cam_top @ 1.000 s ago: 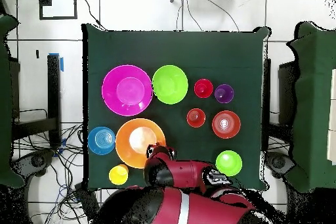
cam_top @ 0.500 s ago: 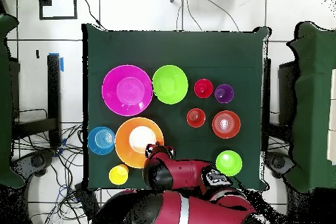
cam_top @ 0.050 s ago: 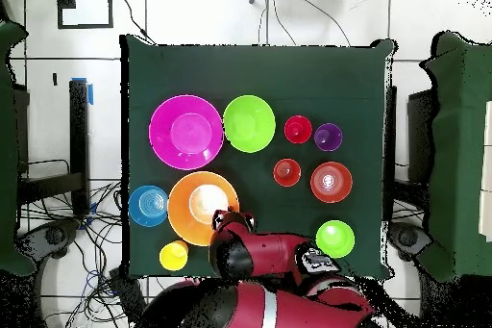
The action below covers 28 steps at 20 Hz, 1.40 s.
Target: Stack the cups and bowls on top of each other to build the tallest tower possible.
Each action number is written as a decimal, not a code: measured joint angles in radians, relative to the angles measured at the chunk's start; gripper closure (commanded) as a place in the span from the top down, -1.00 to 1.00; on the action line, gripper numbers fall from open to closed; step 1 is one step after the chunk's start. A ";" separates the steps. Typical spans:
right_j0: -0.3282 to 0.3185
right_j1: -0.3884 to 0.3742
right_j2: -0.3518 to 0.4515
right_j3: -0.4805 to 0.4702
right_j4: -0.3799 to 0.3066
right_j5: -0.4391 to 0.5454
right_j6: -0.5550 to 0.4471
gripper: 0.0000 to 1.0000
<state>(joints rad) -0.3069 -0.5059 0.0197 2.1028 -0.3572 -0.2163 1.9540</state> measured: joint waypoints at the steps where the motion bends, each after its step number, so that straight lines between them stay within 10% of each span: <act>1: 0.000 -0.001 0.000 0.000 0.000 0.000 0.000 -1.00; 28: -0.138 -0.302 0.134 0.036 -0.001 0.252 0.000 -1.00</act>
<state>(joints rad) -0.4450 -0.8074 0.1540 2.1392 -0.3585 0.0358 1.9540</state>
